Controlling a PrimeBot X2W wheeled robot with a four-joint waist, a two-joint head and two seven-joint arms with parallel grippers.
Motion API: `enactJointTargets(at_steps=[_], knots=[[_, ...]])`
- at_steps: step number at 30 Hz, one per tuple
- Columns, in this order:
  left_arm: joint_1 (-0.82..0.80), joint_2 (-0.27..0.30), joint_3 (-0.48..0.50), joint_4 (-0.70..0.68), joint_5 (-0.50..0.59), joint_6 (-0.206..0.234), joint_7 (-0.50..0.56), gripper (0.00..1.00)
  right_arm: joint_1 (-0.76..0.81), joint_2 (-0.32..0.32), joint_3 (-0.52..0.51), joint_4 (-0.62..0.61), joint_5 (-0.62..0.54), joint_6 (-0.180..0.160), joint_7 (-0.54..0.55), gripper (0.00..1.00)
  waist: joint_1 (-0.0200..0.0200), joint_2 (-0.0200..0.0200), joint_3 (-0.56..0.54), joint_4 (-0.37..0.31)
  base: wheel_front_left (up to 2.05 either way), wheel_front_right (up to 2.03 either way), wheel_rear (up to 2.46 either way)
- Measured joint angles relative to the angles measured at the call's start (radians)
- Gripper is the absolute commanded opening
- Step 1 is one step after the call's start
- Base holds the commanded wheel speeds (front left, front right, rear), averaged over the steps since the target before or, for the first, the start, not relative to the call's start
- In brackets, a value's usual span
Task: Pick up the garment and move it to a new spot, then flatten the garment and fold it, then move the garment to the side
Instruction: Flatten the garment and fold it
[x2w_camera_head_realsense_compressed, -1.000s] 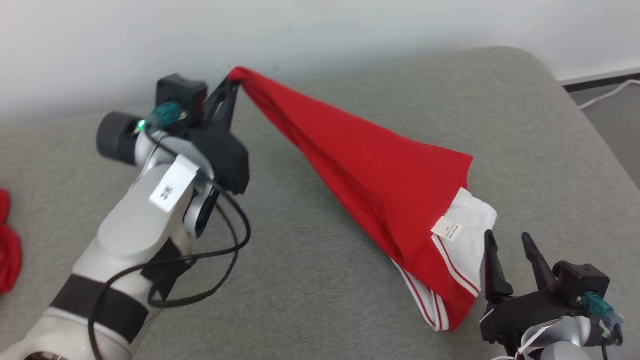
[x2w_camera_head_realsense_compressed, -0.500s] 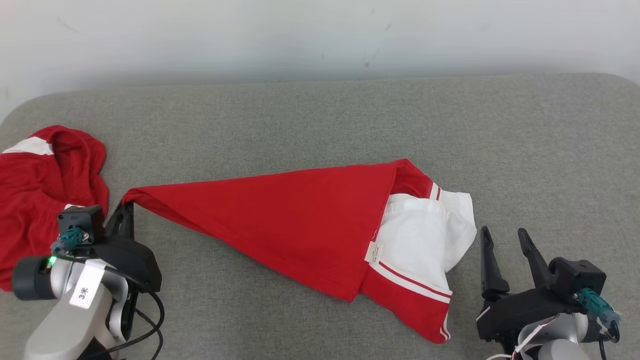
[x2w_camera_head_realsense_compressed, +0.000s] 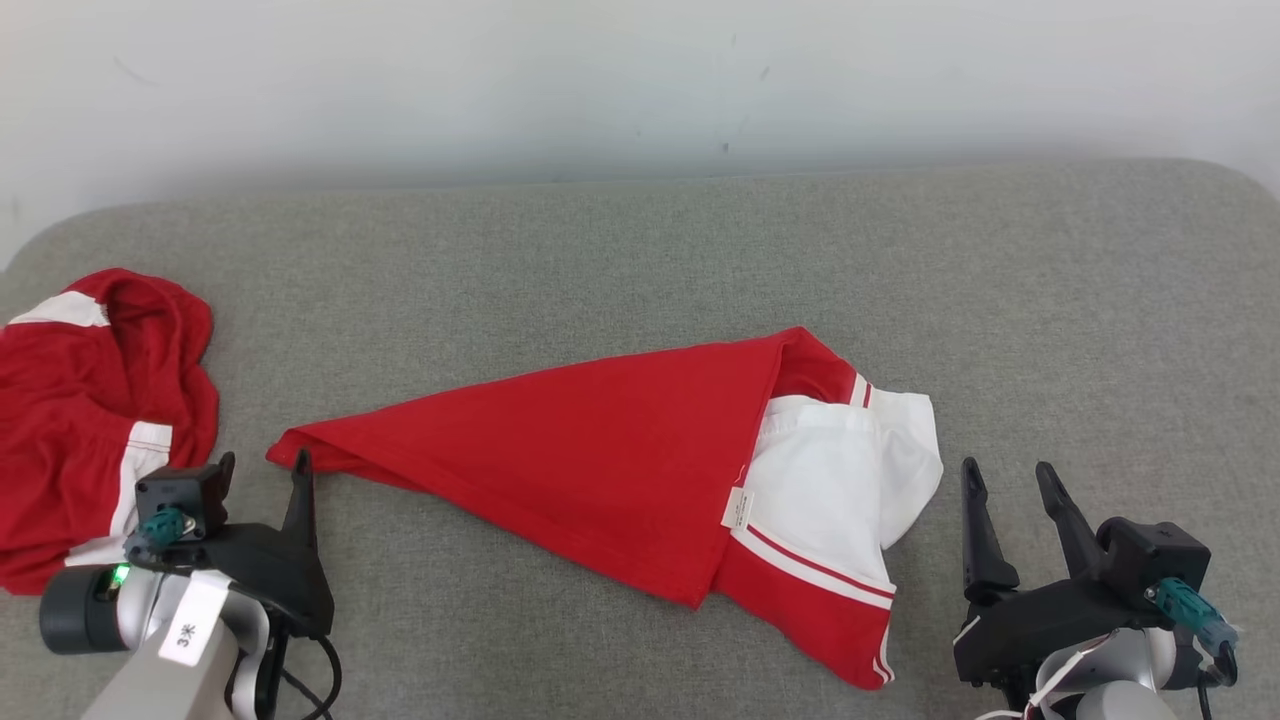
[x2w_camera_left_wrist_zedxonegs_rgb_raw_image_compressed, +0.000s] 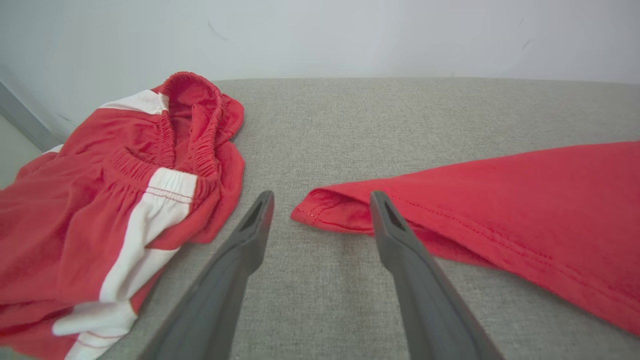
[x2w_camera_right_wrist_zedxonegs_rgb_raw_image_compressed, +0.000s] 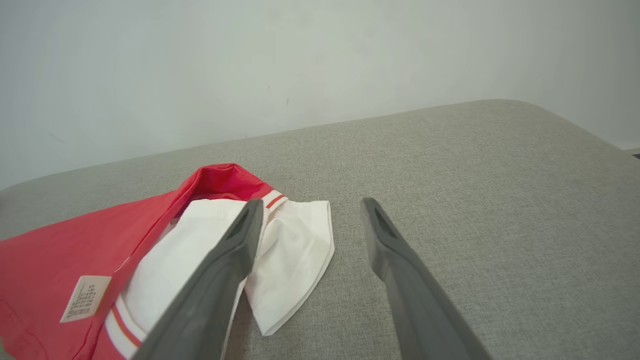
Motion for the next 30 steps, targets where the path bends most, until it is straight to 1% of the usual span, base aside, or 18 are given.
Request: enactJointTargets(at_steps=[2, 3, 11, 13, 16, 17, 19, 20, 24, 25, 26, 30], knots=[[0.006, 0.000, -0.003, -0.003, 0.001, 0.000, 0.000, 1.00, 0.001, 0.000, 0.000, 0.000, 0.000, 0.000, 0.000, 1.00, -0.0001, 0.0000, -0.006, 0.001, 0.00, 0.00, 0.00], [0.010, -0.008, -0.019, -0.031, 0.014, 0.000, -0.003, 1.00, 0.002, 0.000, 0.002, 0.000, 0.000, 0.000, 0.000, 1.00, 0.0000, 0.0000, -0.014, 0.004, 0.00, 0.00, 0.00], [0.044, -0.058, -0.076, -0.103, 0.062, 0.000, -0.003, 1.00, 0.002, 0.000, 0.006, 0.001, -0.001, 0.000, 0.001, 1.00, 0.0000, 0.0000, -0.026, 0.006, 0.00, 0.00, 0.00], [0.044, -0.080, -0.110, -0.132, 0.079, 0.000, -0.003, 1.00, 0.002, 0.001, 0.006, 0.002, -0.001, 0.000, 0.001, 1.00, -0.0001, 0.0000, -0.030, 0.004, 0.00, 0.00, 0.00], [0.046, -0.096, -0.146, -0.160, 0.097, -0.002, -0.003, 1.00, 0.003, 0.001, 0.007, 0.005, -0.001, 0.000, 0.002, 1.00, -0.0001, 0.0000, -0.034, -0.001, 0.00, 0.00, 0.00], [0.046, -0.104, -0.178, -0.174, 0.126, -0.018, 0.000, 1.00, 0.005, 0.002, 0.003, 0.004, -0.001, 0.000, 0.006, 1.00, -0.0001, 0.0000, -0.035, -0.006, 0.00, 0.00, 0.00], [0.047, -0.119, -0.203, -0.193, 0.139, -0.022, 0.008, 1.00, 0.008, 0.002, 0.003, 0.004, -0.001, 0.000, 0.009, 1.00, 0.0000, 0.0000, -0.035, -0.011, 0.00, 0.00, 0.00], [0.049, -0.129, -0.227, -0.206, 0.148, -0.028, 0.027, 1.00, 0.009, 0.002, 0.004, 0.004, -0.001, 0.000, 0.009, 1.00, -0.0001, 0.0000, -0.034, -0.018, 0.00, 0.00, 0.00], [0.065, -0.139, -0.262, -0.214, 0.150, -0.046, 0.082, 1.00, 0.010, 0.003, 0.004, 0.004, -0.001, 0.000, 0.009, 1.00, 0.0000, 0.0000, -0.029, -0.034, 0.00, 0.00, 0.00], [0.067, -0.152, -0.293, -0.225, 0.156, -0.058, 0.162, 1.00, 0.019, 0.005, 0.002, 0.004, -0.001, 0.000, 0.009, 1.00, 0.0000, 0.0000, -0.020, -0.060, 0.00, 0.00, 0.00], [0.067, -0.157, -0.309, -0.228, 0.156, -0.064, 0.194, 1.00, 0.020, 0.006, -0.003, 0.003, -0.001, 0.000, 0.008, 1.00, -0.0001, 0.0000, -0.015, -0.066, 0.00, 0.00, 0.00], [0.068, -0.172, -0.327, -0.230, 0.155, -0.081, 0.265, 1.00, 0.021, 0.007, -0.011, 0.002, -0.001, -0.004, 0.007, 1.00, 0.0000, 0.0000, -0.008, -0.070, 0.00, 0.00, 0.00]])
